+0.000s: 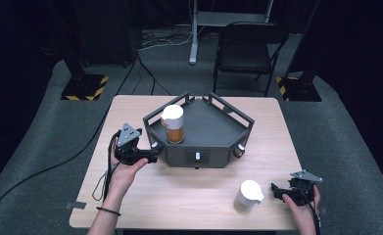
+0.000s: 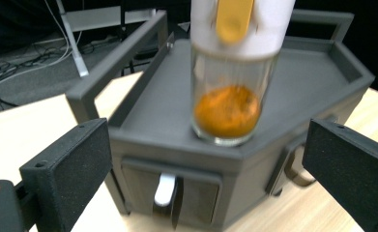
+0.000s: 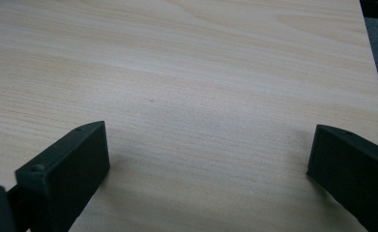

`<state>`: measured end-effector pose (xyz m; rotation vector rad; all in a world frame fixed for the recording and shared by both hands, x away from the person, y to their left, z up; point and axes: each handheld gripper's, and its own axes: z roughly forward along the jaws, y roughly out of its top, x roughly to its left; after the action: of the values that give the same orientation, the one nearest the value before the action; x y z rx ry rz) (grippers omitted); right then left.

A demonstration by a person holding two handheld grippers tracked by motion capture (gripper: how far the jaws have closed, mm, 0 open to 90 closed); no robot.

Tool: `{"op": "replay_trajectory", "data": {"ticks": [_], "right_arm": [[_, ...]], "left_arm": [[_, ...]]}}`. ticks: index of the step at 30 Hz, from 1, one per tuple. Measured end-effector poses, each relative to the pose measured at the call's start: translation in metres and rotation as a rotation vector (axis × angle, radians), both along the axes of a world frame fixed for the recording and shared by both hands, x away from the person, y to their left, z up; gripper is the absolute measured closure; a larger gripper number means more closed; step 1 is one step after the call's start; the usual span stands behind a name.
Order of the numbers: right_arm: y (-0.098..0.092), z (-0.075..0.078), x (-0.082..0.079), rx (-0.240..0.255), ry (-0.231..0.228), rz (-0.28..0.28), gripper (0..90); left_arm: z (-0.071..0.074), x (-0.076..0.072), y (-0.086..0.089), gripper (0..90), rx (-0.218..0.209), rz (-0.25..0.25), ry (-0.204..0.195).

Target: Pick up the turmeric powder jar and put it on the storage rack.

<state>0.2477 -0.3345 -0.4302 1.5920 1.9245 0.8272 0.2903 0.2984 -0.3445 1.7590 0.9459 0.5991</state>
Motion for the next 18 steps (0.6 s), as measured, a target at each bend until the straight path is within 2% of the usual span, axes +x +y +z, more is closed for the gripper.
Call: {"op": "replay_trajectory", "data": {"ticks": [9, 18], "right_arm": [[0.0, 0.0, 0.0, 0.0, -0.001, 0.001, 0.0], [0.0, 0.0, 0.0, 0.0, 0.0, 0.001, 0.0]], "left_arm": [[-0.018, -0.005, 0.011, 3.5, 0.003, 0.009, 0.032], [-0.037, -0.009, 0.022, 3.4, -0.012, 0.023, 0.074]]}}
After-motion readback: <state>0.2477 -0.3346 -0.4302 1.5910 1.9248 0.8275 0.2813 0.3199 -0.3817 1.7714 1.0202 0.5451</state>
